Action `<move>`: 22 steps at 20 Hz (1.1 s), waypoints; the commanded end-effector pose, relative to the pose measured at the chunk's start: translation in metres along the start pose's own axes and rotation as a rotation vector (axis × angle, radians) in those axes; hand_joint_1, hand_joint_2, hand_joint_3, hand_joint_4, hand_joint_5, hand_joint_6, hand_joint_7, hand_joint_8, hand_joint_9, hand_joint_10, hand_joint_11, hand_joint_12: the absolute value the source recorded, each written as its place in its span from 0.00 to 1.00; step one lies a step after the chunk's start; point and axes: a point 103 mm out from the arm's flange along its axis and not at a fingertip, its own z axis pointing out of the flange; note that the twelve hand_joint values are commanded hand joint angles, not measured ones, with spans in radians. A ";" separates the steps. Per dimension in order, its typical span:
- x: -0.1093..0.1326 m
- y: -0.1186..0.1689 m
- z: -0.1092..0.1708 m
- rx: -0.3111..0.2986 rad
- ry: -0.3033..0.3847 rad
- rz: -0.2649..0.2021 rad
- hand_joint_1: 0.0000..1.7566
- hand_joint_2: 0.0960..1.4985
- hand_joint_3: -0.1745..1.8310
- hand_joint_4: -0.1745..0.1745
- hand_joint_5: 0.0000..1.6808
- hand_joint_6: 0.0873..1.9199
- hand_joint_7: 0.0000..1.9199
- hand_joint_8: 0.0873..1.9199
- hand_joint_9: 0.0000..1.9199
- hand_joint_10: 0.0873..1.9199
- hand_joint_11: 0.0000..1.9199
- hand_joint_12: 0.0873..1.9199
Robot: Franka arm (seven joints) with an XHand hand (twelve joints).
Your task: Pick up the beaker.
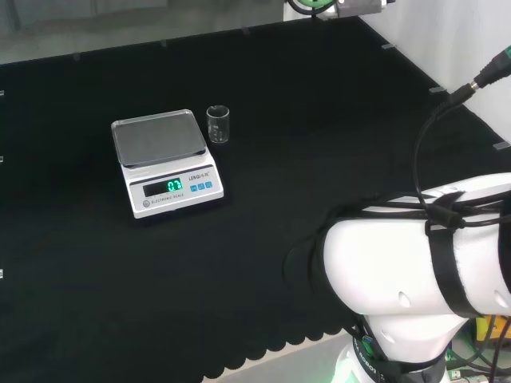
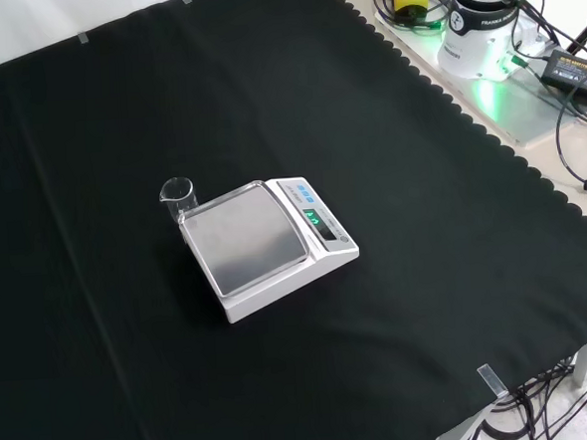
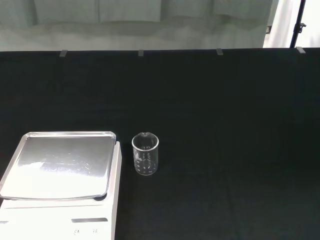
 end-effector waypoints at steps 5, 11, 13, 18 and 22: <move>-0.025 0.002 0.000 -0.015 -0.007 0.004 0.23 0.70 0.03 0.12 0.07 0.00 0.00 0.32 0.00 0.46 0.08 0.76; -0.028 0.025 0.004 0.054 -0.014 -0.004 0.22 0.70 0.03 0.12 0.06 0.00 0.00 0.31 0.00 0.45 0.09 0.76; -0.022 0.044 0.009 0.080 -0.020 -0.011 0.23 0.70 0.03 0.12 0.06 0.00 0.00 0.31 0.00 0.45 0.10 0.76; 0.009 0.083 0.028 0.121 -0.040 -0.041 0.23 0.69 0.03 0.11 0.06 0.00 0.00 0.28 0.00 0.43 0.10 0.75; 0.017 0.109 0.042 0.145 -0.023 -0.040 0.23 0.69 0.02 0.11 0.05 0.00 0.00 0.27 0.00 0.42 0.10 0.75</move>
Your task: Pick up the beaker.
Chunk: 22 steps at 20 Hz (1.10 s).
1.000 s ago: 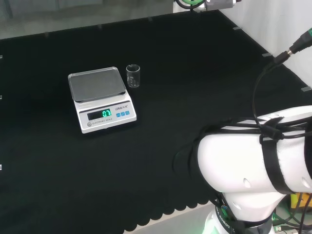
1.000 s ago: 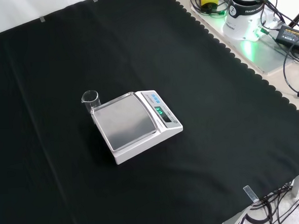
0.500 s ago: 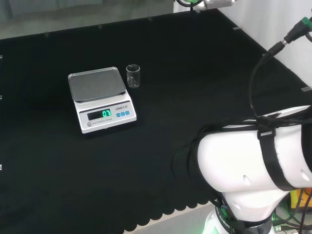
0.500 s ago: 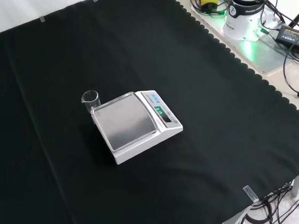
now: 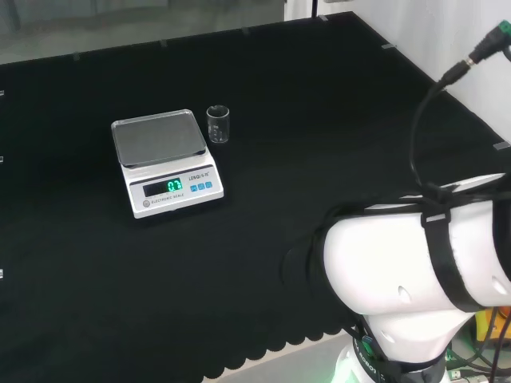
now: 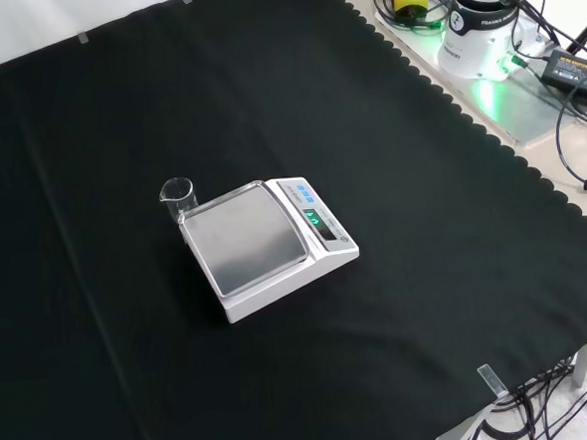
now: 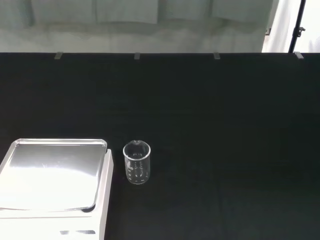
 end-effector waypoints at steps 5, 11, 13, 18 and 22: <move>0.028 0.106 0.071 0.171 0.006 -0.027 0.24 0.69 0.02 0.11 0.05 0.00 0.00 0.26 0.00 0.42 0.10 0.75; 0.025 0.128 0.099 0.203 0.002 -0.021 0.24 0.69 0.02 0.10 0.05 0.00 0.00 0.26 0.00 0.41 0.10 0.75; 0.020 0.132 0.109 0.208 -0.005 -0.026 0.24 0.69 0.02 0.10 0.05 0.00 0.00 0.26 0.00 0.41 0.10 0.75; 0.023 0.151 0.134 0.252 -0.007 -0.056 0.25 0.69 0.02 0.10 0.05 0.00 0.00 0.26 0.00 0.41 0.10 0.75; 0.031 0.163 0.151 0.286 -0.016 -0.084 0.26 0.69 0.02 0.10 0.05 0.00 0.00 0.26 0.00 0.41 0.10 0.75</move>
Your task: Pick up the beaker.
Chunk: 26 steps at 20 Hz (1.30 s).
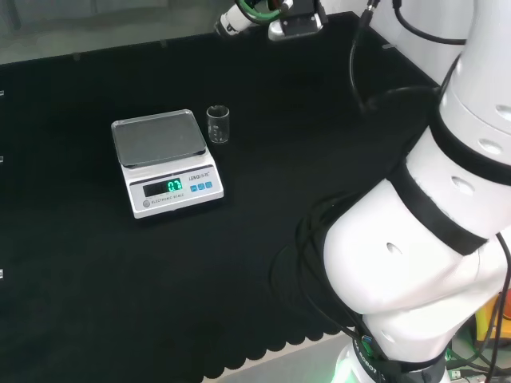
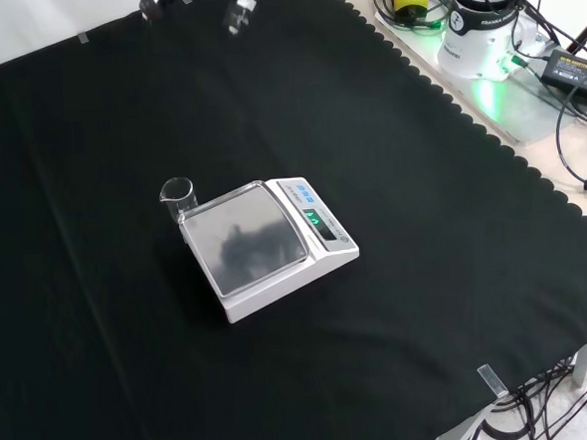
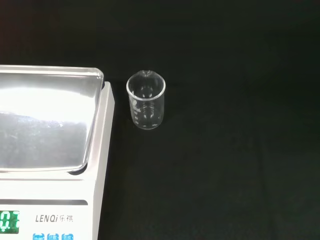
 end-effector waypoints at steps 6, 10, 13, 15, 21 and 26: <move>0.018 0.048 0.027 0.060 -0.010 -0.063 0.27 0.69 0.02 0.10 0.05 0.00 0.00 0.27 0.00 0.41 0.10 0.75; 0.010 0.053 0.042 0.070 -0.033 -0.048 0.28 0.69 0.02 0.11 0.06 0.00 0.00 0.29 0.00 0.42 0.10 0.75; 0.014 0.058 0.051 0.079 -0.053 -0.053 0.30 0.69 0.02 0.12 0.07 0.00 0.00 0.31 0.00 0.44 0.11 0.75; 0.019 0.062 0.060 0.091 -0.058 -0.068 0.31 0.69 0.02 0.14 0.07 0.00 0.00 0.33 0.00 0.44 0.11 0.75; 0.031 0.075 0.081 0.097 -0.070 -0.109 0.32 0.69 0.02 0.15 0.07 0.00 0.00 0.33 0.00 0.45 0.11 0.75; 0.032 0.091 0.094 0.118 -0.090 -0.130 0.33 0.69 0.02 0.15 0.07 0.00 0.00 0.33 0.00 0.45 0.12 0.75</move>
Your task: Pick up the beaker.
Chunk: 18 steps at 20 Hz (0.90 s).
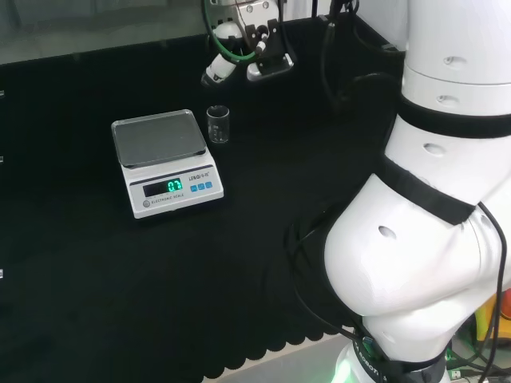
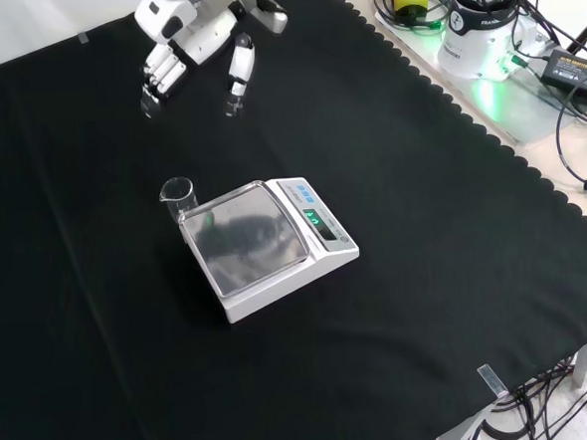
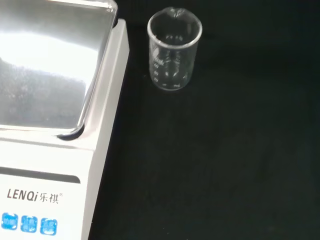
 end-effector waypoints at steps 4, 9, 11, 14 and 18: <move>0.002 0.034 0.020 0.030 -0.020 -0.049 0.33 0.69 0.02 0.15 0.07 0.00 0.00 0.33 0.00 0.45 0.12 0.74; 0.000 0.057 0.026 0.052 -0.043 -0.075 0.35 0.70 0.02 0.15 0.07 0.00 0.00 0.33 0.00 0.45 0.12 0.74; -0.002 0.066 0.028 0.058 -0.036 -0.081 0.35 0.70 0.02 0.15 0.07 0.00 0.00 0.33 0.00 0.45 0.12 0.74; -0.008 0.077 0.033 0.068 -0.025 -0.092 0.36 0.70 0.02 0.15 0.07 0.00 0.00 0.32 0.00 0.45 0.12 0.74; -0.014 0.088 0.042 0.088 -0.012 -0.100 0.36 0.71 0.02 0.15 0.07 0.00 0.00 0.32 0.00 0.44 0.12 0.74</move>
